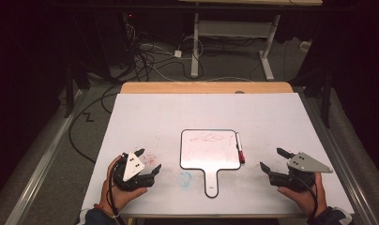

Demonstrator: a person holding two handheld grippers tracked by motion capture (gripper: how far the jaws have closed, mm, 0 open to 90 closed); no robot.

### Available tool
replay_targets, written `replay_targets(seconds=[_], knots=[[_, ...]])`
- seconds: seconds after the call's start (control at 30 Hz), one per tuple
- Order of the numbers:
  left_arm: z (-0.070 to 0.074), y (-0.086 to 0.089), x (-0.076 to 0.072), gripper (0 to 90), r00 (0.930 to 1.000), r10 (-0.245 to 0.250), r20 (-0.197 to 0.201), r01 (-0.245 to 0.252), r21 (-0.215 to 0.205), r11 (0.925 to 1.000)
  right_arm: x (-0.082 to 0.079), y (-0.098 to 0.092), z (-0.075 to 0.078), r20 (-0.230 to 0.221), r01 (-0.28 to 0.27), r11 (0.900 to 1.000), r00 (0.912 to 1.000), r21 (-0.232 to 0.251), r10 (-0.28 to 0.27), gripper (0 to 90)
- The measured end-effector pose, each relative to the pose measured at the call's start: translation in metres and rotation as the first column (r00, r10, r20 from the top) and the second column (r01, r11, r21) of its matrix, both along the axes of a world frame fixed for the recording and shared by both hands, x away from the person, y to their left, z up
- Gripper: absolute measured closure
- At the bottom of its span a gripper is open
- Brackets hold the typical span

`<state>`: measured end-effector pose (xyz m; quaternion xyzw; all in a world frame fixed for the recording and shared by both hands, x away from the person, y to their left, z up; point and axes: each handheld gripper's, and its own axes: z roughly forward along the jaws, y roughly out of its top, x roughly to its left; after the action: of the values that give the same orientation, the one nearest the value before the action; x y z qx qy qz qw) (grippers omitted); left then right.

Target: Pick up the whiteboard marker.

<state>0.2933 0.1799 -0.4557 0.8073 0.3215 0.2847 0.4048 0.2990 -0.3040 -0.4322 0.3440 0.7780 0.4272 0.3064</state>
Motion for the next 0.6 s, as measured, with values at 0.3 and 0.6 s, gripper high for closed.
replay_targets(seconds=[0.3,0.6], knots=[[-0.003,0.001,-0.002,21.9,0.9999,-0.003,-0.016,0.004,0.03,0.9995,0.006,0.001,-0.001,-0.066,-0.024,1.0,0.9976,0.003,0.024,25.3],[-0.006,-0.002,-0.008,21.9,0.9995,-0.01,-0.029,0.012,0.058,0.9982,0.033,0.008,0.001,-0.207,-0.025,0.999,0.9779,0.031,0.031,33.7]])
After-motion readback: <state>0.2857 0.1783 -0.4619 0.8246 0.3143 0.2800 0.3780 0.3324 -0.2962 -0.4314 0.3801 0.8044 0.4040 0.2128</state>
